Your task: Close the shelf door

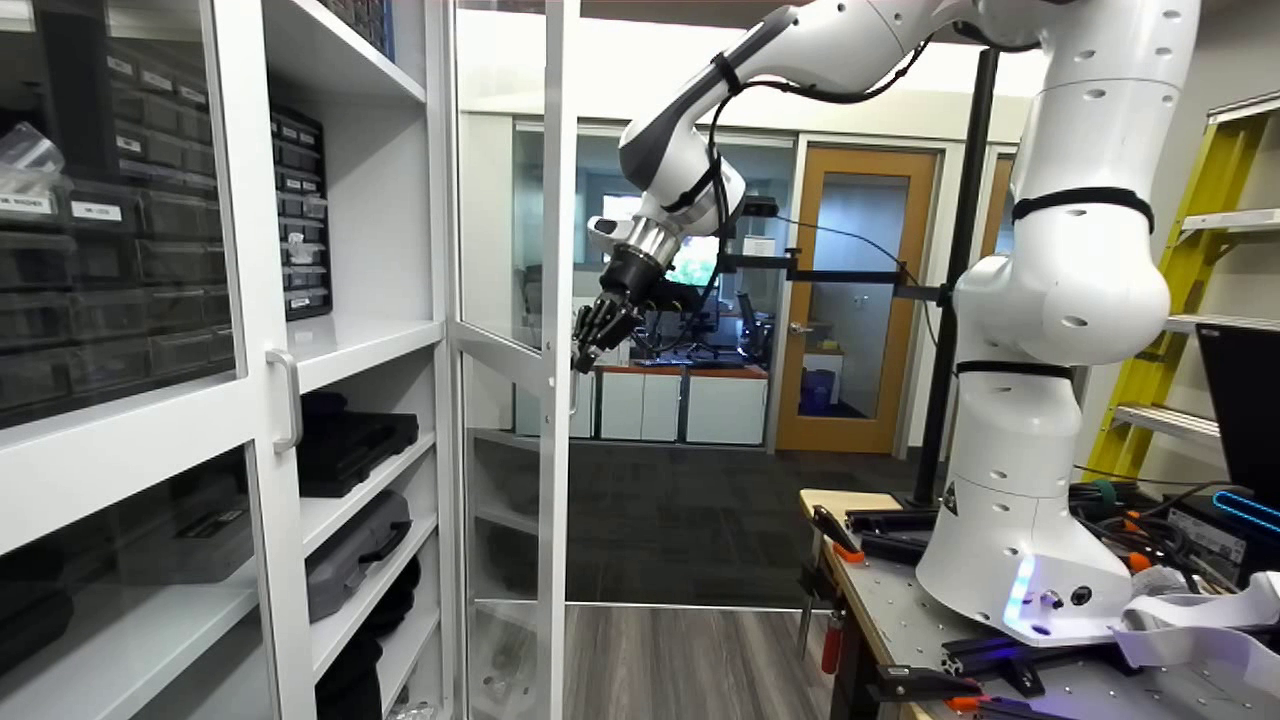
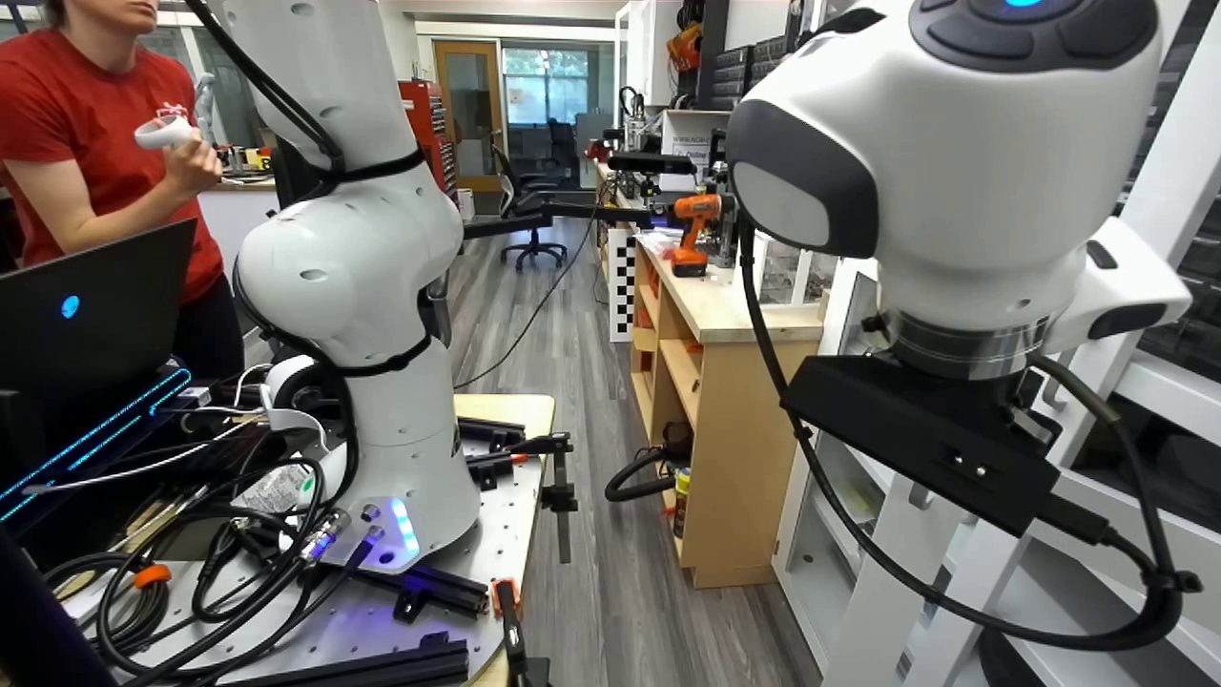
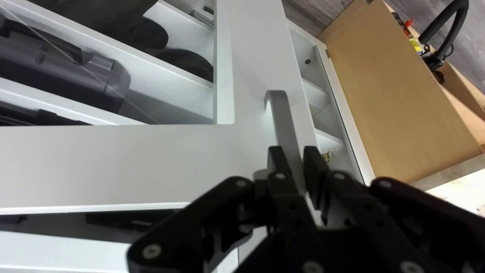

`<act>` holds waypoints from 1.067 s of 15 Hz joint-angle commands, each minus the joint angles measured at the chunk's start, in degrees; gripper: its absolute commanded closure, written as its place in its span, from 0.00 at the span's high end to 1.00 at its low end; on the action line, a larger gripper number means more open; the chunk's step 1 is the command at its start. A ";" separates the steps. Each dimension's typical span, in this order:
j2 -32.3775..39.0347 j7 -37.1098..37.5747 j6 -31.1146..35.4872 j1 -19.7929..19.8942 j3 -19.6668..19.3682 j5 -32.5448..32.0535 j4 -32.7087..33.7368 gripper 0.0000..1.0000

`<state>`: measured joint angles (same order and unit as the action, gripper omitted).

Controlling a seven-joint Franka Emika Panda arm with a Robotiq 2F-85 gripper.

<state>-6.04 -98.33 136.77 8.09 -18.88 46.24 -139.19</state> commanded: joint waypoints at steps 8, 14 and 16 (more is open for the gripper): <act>0.19 -0.38 2.61 0.19 3.24 5.64 0.42 0.04; 2.36 0.27 9.19 -1.46 7.80 9.87 1.66 0.04; 3.88 0.89 11.21 -2.06 9.34 11.36 2.89 0.04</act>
<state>-3.79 -98.56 145.41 7.61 -11.80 54.31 -138.42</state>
